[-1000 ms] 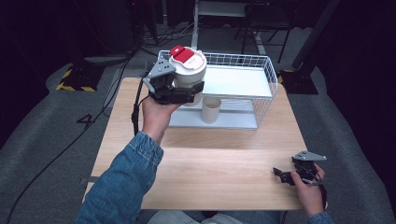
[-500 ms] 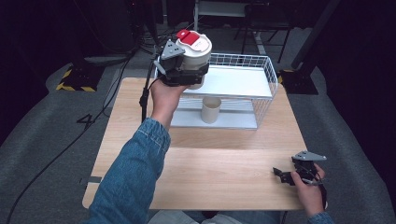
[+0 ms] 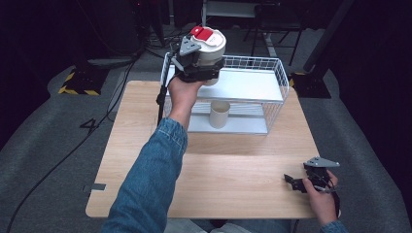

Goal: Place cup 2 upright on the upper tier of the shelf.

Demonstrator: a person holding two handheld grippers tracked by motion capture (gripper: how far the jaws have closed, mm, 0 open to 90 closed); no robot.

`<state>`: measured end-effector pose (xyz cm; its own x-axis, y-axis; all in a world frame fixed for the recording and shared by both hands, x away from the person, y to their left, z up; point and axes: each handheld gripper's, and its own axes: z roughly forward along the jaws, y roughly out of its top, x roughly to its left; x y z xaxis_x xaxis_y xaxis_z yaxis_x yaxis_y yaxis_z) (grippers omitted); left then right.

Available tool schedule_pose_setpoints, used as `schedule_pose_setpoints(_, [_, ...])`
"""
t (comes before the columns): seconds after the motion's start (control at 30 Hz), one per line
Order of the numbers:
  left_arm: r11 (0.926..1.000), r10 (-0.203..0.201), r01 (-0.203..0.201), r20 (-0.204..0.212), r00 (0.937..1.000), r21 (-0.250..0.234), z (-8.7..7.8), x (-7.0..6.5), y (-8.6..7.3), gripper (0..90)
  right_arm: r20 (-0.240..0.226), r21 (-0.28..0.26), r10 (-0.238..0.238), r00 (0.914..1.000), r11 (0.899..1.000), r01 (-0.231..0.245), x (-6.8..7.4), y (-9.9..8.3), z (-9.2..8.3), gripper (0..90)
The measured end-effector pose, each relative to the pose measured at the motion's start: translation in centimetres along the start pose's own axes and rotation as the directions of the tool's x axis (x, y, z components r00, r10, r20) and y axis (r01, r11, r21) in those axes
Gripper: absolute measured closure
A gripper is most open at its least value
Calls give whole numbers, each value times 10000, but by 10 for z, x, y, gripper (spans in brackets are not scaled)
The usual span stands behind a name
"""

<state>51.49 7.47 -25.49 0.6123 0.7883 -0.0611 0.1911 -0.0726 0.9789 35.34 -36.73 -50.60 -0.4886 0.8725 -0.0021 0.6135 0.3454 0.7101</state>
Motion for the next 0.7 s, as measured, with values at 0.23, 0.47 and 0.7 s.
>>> schedule_pose_setpoints(0.23, [9993,-358,358,-72,9993,88,18,-3,-6,99,-6,-11,21,10000,10000,-21,0,0,0,0])
schedule_pose_setpoints(0.47, [9988,-359,370,-315,9989,322,31,-4,-13,99,-6,-10,26,10000,10000,-26,0,0,0,0])
schedule_pose_setpoints(0.7, [9981,-309,331,-416,9987,526,38,-4,-20,99,-6,-11,29,10000,10000,-29,0,0,0,0])
